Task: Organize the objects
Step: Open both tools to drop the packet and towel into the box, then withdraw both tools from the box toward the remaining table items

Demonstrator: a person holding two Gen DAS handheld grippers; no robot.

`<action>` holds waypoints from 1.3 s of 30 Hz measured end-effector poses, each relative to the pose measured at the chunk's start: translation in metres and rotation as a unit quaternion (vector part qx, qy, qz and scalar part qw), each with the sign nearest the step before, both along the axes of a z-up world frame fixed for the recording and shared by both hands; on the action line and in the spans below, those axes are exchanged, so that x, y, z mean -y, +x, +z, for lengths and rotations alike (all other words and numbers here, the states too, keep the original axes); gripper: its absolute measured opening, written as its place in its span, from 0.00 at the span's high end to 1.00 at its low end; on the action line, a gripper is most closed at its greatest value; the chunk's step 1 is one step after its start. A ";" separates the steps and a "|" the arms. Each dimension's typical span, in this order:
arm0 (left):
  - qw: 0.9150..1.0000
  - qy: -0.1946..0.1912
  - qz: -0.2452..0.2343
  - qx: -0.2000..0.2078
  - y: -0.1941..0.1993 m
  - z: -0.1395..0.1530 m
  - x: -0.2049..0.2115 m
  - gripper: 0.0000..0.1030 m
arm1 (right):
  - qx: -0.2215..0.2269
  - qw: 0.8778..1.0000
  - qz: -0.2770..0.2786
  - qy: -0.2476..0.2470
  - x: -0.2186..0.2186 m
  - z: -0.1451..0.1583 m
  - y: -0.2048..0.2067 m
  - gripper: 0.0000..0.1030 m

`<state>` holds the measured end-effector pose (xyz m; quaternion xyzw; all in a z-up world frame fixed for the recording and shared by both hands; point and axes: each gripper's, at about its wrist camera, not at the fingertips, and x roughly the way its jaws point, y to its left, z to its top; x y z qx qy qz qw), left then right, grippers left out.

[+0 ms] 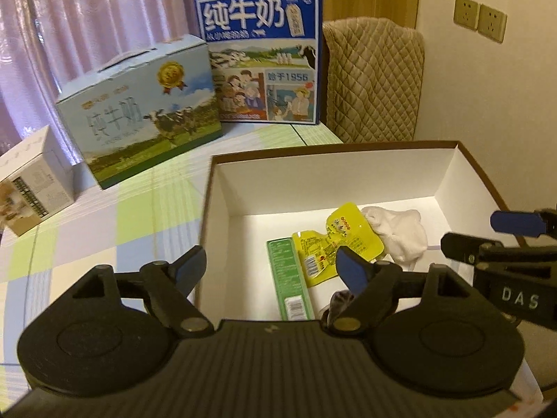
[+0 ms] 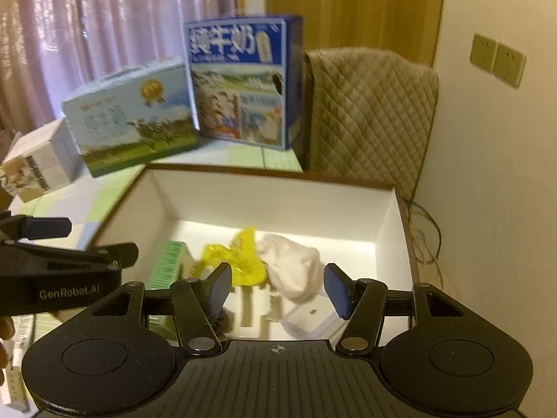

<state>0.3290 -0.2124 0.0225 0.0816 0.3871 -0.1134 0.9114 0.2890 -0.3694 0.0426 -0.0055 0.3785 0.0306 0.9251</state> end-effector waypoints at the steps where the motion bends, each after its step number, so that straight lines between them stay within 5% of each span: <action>1: 1.000 -0.001 0.002 0.002 -0.005 0.004 -0.005 0.22 | 0.006 1.000 0.004 -0.001 -0.004 0.005 -0.004 0.46; 17: 0.997 -0.033 0.036 0.053 -0.107 0.051 -0.080 0.17 | 0.065 0.995 0.051 0.056 -0.061 0.021 -0.100 0.45; 29: 0.992 -0.040 0.095 0.069 -0.152 0.046 -0.122 0.16 | 0.084 0.991 0.070 0.081 -0.077 0.007 -0.122 0.45; 39: 0.990 -0.045 0.123 0.044 -0.168 0.023 -0.142 0.16 | 0.065 0.991 0.086 0.076 -0.090 -0.012 -0.125 0.45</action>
